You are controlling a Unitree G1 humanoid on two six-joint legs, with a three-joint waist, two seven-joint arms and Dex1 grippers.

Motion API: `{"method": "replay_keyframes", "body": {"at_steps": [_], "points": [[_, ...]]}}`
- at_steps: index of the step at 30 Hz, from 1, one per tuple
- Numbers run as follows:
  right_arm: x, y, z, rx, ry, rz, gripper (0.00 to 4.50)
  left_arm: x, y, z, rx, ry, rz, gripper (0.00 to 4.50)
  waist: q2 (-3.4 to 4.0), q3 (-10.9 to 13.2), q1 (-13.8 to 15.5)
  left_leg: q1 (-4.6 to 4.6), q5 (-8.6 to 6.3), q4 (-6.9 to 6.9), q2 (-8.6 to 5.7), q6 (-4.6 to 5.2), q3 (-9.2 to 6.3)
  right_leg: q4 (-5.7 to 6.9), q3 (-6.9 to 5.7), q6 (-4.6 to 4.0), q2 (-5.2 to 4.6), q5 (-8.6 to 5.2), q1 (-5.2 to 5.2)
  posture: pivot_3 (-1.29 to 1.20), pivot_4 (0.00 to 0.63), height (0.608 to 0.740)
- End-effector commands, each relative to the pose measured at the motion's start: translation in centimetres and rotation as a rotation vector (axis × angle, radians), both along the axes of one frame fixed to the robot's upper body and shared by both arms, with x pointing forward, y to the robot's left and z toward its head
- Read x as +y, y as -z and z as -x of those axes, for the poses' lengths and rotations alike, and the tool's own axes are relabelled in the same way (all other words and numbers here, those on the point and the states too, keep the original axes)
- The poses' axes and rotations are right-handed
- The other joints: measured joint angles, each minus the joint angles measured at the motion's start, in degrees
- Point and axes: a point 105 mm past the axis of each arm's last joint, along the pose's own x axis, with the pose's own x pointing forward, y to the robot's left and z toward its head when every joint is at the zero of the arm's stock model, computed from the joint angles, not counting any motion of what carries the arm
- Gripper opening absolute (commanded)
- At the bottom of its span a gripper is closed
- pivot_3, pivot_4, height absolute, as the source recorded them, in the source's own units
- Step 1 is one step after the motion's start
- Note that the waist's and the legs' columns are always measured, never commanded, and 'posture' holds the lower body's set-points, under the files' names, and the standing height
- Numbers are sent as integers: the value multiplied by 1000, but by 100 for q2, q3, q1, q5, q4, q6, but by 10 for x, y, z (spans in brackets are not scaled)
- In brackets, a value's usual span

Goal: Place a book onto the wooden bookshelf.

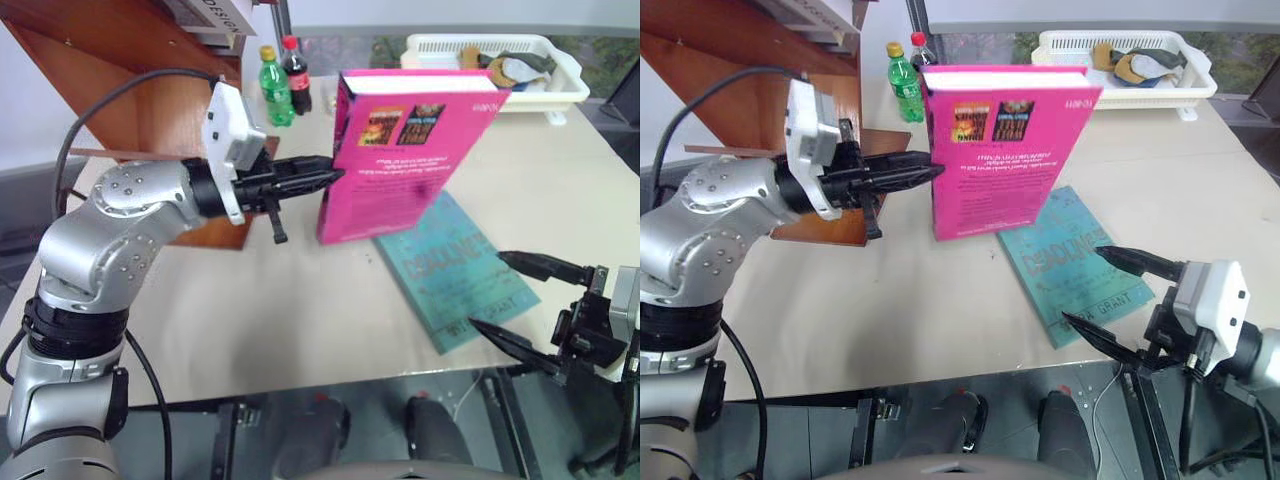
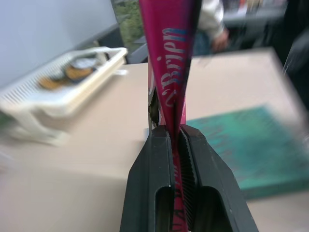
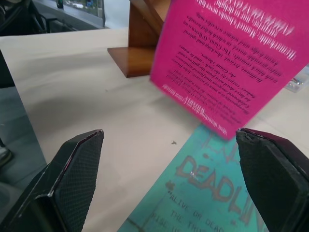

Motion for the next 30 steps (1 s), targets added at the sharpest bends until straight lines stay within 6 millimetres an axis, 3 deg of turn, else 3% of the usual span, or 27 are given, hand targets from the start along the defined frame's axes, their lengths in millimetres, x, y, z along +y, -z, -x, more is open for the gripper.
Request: {"method": "replay_keyframes", "body": {"at_steps": [1, 6, 9, 17, 25, 30], "points": [[2, -2, -2, -31, -46, 5, 4500, 6, -30, 10, -309, 2, -131, 240, 1, 0, -2, -3, 0, -1, 3, 0, -2, -12, -2, -5, 5, 5, 0, 0, 150, 740], [1, 0, -11, -42, -89, -5, 4500, 19, -73, 13, -595, -53, -212, 240, -3, 4, -2, -18, -2, -3, 3, 4, -10, -24, -10, -6, 6, 6, -8, 0, 150, 740], [2, 1, -17, -54, -118, -7, 4500, 34, -94, 15, -653, -95, -263, 240, -3, 5, -27, -26, -1, -1, 3, 3, -21, -26, -24, -6, 7, 6, -11, 0, 150, 740], [0, -2, -36, -103, -176, -9, 4500, 74, -95, 31, -507, -201, -467, 240, 3, 11, -195, -28, -1, 2, 3, 4, -27, -22, -28, -5, 9, 6, -13, 0, 150, 740], [-5, -3, -53, -133, -233, 6, 4500, 95, -83, 45, -393, -320, -558, 240, 5, 27, -281, -28, -1, 4, 5, 3, -33, -18, -36, -6, 13, 6, -12, 0, 150, 740], [-3, -5, -62, -141, -274, 0, 4500, 128, -97, 55, -380, -465, -658, 240, 8, 40, -329, -28, -1, 2, 7, 3, -24, -13, -27, -7, 18, 7, -20, 0, 150, 740]]}}
